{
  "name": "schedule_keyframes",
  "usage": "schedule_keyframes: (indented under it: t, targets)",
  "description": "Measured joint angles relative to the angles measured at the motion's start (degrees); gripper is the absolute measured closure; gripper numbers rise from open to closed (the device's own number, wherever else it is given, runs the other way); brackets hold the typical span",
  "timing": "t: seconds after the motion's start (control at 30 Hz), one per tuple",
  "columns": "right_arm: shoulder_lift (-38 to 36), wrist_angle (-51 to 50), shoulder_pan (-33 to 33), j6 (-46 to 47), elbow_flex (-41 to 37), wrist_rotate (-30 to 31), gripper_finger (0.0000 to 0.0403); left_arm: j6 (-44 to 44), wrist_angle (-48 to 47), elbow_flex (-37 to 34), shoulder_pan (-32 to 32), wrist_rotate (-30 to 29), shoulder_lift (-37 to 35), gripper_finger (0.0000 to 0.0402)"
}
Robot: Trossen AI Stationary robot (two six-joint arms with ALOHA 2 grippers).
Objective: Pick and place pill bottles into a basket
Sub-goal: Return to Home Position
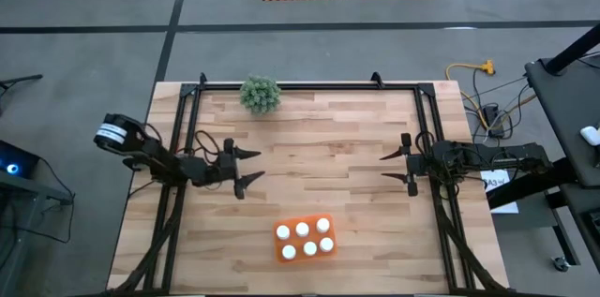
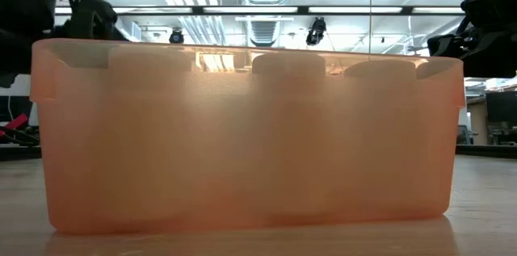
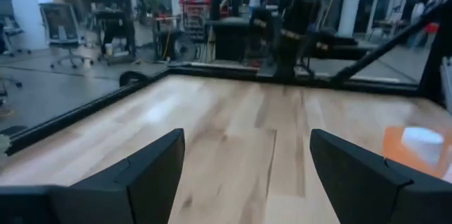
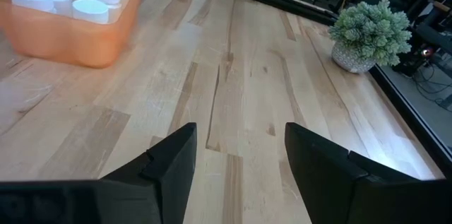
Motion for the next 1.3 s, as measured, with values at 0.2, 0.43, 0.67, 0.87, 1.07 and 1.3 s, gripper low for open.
schedule_keyframes:
  t: [0.2,0.43,0.67,0.87,1.07,1.3]
  targets:
    - [-0.02,-0.01,-0.01,0.00,0.01,0.00,0.0197,-0.64,-3.91,-0.03,-0.02,0.29,-6.42,0.0114]
    - [-0.02,-0.01,0.02,-0.01,0.01,0.00,0.0197,0.47,-17.16,-0.03,-0.02,0.27,-16.18,0.0114]
    - [-0.02,0.01,0.02,-0.01,-0.01,0.00,0.0197,0.66,-35.87,0.00,-0.02,0.31,-32.83,0.0114]
    - [-0.02,-0.01,0.02,0.01,-0.01,0.00,0.0197,0.31,-49.05,0.00,-0.04,0.58,-46.32,0.0114]
    - [-0.02,0.01,0.02,-0.01,0.00,0.00,0.0197,0.35,-60.16,0.00,-0.04,1.71,-54.46,0.0114]
    - [-0.02,-0.01,0.02,-0.01,0.00,0.00,0.0197,0.83,-69.70,-0.03,-0.04,6.88,-66.16,0.0114]
